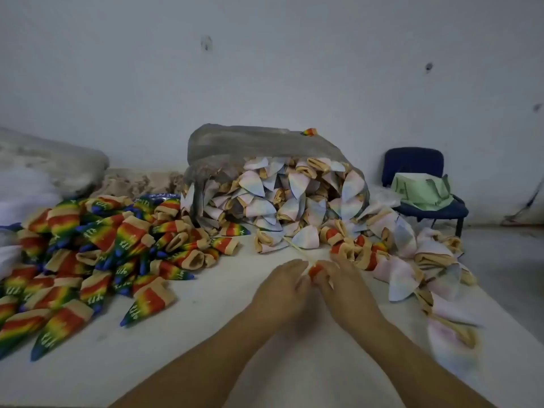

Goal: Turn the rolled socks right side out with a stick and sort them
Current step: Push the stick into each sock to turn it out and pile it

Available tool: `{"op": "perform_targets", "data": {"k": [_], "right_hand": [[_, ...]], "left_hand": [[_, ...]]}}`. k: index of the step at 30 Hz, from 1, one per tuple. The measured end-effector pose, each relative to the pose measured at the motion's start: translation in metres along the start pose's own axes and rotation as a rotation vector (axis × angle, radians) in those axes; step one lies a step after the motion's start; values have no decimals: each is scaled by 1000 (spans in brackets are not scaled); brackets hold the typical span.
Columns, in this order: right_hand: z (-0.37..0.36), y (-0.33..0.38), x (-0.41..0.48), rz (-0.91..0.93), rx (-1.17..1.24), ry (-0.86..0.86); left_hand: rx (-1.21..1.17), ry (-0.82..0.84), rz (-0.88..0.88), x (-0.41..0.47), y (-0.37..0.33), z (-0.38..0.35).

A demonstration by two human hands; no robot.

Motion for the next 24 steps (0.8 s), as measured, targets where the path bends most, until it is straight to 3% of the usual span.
{"op": "perform_targets", "data": {"k": [5,11,13,15,17,18,21,24], "right_hand": [[-39,-2,31,24,-152,113],[-38,6,54,35,120,42],[-36,13,63,41,254,21],[-31,17,71,21,342,-65],[-28,25,76,37,342,-135],[-30,31,76,81,279,-152],[-44,43,73,218,90,-131],[-43,31,77,221,154,-85]], "left_hand": [[-28,51,-31,31,10,-30],[-128,-64,12,49,42,-18],[-392,-164,70,49,50,-9],[-910,-226,187,47,58,-4],[-1468,-169,309,50,59,-4],[-1612,-126,321,52,57,-4],[-1689,-85,298,57,57,-3],[-1757,-269,384,61,73,1]]}}
Point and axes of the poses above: each hand's wrist, its own x-axis towards the middle knuckle, its own z-axis out of the back of the hand, y = z × x, the point moved 3 cm from there along x, towards the middle knuckle, and after that the axes turned 8 degrees about -z, right-handed, at the moved point
